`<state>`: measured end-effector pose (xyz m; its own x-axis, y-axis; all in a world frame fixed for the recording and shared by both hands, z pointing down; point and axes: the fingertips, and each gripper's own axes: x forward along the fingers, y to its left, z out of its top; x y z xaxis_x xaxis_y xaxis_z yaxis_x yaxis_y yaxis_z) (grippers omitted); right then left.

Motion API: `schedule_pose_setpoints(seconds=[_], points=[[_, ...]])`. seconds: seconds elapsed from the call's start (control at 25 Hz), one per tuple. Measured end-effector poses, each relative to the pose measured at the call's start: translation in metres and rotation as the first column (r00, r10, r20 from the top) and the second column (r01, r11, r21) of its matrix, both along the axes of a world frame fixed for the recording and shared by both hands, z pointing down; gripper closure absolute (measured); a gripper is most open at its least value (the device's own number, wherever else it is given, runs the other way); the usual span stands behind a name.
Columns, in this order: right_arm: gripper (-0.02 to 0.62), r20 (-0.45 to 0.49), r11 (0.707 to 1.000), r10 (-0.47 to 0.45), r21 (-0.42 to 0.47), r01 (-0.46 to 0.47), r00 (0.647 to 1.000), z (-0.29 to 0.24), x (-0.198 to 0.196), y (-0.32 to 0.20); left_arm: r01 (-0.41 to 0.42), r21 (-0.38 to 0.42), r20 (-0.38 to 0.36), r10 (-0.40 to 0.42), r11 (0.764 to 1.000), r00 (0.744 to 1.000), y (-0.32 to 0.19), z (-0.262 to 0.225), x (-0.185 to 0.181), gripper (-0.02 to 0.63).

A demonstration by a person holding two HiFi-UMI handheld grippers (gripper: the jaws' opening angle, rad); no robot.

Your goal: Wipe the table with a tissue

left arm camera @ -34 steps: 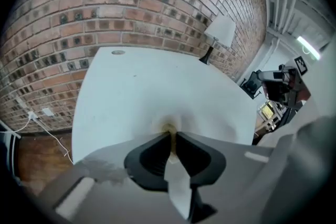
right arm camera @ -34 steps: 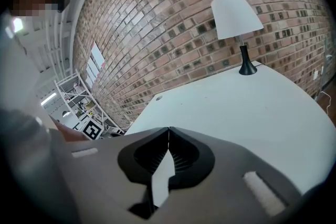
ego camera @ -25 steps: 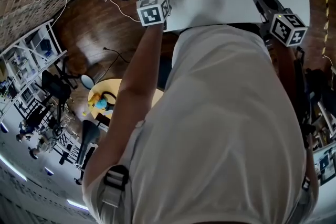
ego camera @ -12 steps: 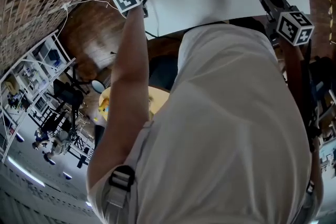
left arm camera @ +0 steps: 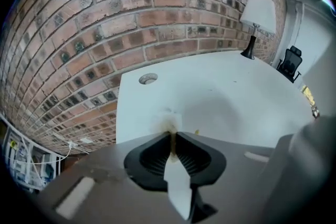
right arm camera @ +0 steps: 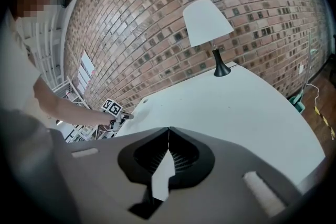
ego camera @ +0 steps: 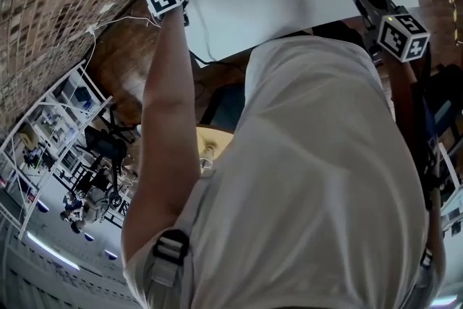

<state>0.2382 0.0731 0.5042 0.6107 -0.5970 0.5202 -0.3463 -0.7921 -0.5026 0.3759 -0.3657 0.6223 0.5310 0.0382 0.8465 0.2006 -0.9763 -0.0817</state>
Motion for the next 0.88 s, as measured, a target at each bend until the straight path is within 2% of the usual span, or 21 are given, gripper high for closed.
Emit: schedule_pose_setpoints(seconds=[0.16, 0.36, 0.48, 0.64, 0.76, 0.88], points=[[0.588, 0.007, 1.000, 0.009, 0.002, -0.009, 1.000, 0.004, 0.000, 0.007, -0.049, 0.024, 0.009, 0.048, 0.999, 0.999, 0.014, 0.001, 0.002, 0.564], [0.587, 0.006, 1.000, -0.012, 0.015, 0.012, 1.000, 0.004, 0.012, 0.000, -0.116, -0.042, 0.019, 0.117, 0.992, 0.993, 0.050, 0.001, -0.006, 0.565], [0.588, 0.000, 0.999, -0.044, 0.025, 0.044, 0.999, 0.003, 0.025, -0.015, -0.125, -0.076, 0.012, 0.126, 0.989, 0.992, 0.066, 0.000, -0.013, 0.566], [0.588, -0.001, 0.994, -0.102, 0.028, 0.102, 0.995, 0.007, 0.034, -0.039, -0.097, -0.170, 0.007, 0.099, 0.981, 0.995, 0.088, 0.007, -0.034, 0.566], [0.588, -0.011, 0.990, -0.141, 0.026, 0.141, 0.990, 0.001, 0.039, -0.054, -0.118, -0.281, 0.034, 0.133, 0.952, 0.991, 0.118, 0.007, -0.059, 0.566], [0.588, -0.027, 0.985, -0.172, 0.026, 0.173, 0.985, -0.006, 0.047, -0.064, -0.140, -0.285, 0.031, 0.155, 0.948, 0.987, 0.122, -0.006, -0.069, 0.566]])
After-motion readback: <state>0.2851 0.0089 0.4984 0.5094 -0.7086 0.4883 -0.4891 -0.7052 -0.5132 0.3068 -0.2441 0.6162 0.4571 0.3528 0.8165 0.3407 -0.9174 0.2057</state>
